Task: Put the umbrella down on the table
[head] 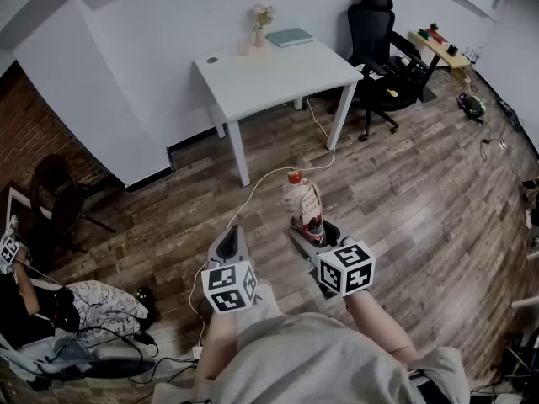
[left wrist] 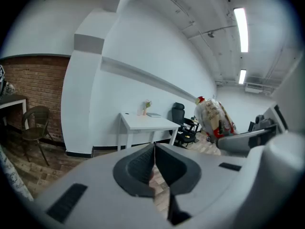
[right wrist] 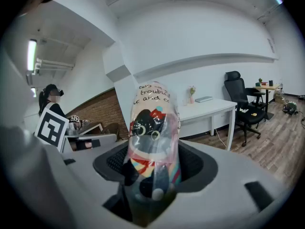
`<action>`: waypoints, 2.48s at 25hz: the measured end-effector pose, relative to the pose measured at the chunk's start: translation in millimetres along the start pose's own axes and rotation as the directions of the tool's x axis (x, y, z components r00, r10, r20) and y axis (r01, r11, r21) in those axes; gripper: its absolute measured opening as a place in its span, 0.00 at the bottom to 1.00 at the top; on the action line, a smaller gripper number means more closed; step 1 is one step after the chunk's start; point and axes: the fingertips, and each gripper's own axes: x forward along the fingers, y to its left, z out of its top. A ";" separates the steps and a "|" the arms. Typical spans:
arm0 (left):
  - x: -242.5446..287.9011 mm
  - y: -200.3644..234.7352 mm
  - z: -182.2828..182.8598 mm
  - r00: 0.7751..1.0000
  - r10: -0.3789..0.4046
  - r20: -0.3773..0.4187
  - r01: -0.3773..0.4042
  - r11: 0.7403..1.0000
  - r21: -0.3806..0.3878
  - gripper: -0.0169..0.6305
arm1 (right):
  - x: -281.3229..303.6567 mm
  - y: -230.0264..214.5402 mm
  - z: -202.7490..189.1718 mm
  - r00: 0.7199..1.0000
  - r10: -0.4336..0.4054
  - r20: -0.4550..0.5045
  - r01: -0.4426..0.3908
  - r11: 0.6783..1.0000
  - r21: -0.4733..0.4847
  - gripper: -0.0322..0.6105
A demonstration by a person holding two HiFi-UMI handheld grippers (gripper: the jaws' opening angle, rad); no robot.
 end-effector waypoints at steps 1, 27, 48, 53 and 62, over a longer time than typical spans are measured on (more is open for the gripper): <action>-16.5 -16.2 -4.9 1.000 -0.013 -0.005 0.013 1.000 0.011 0.04 | -19.2 2.6 -6.7 1.000 -0.006 0.003 0.006 1.000 -0.002 0.47; -144.3 -99.8 -32.5 0.999 -0.048 0.012 0.047 0.996 0.080 0.04 | -154.5 40.2 -42.0 0.997 -0.022 0.071 0.022 1.000 0.006 0.47; -107.8 -111.1 -28.8 0.998 -0.058 0.008 0.057 0.996 0.074 0.04 | -138.9 7.1 -32.3 0.997 -0.018 0.080 0.014 0.999 0.051 0.47; -89.3 -106.7 -35.0 0.998 -0.059 0.012 0.058 0.996 0.072 0.04 | -123.7 -4.6 -36.8 0.997 -0.019 0.078 0.015 0.999 0.047 0.47; -29.2 -82.9 -20.3 0.998 -0.061 0.016 0.060 0.996 0.060 0.04 | -70.3 -32.3 -12.4 0.996 -0.020 0.088 0.017 0.999 0.037 0.47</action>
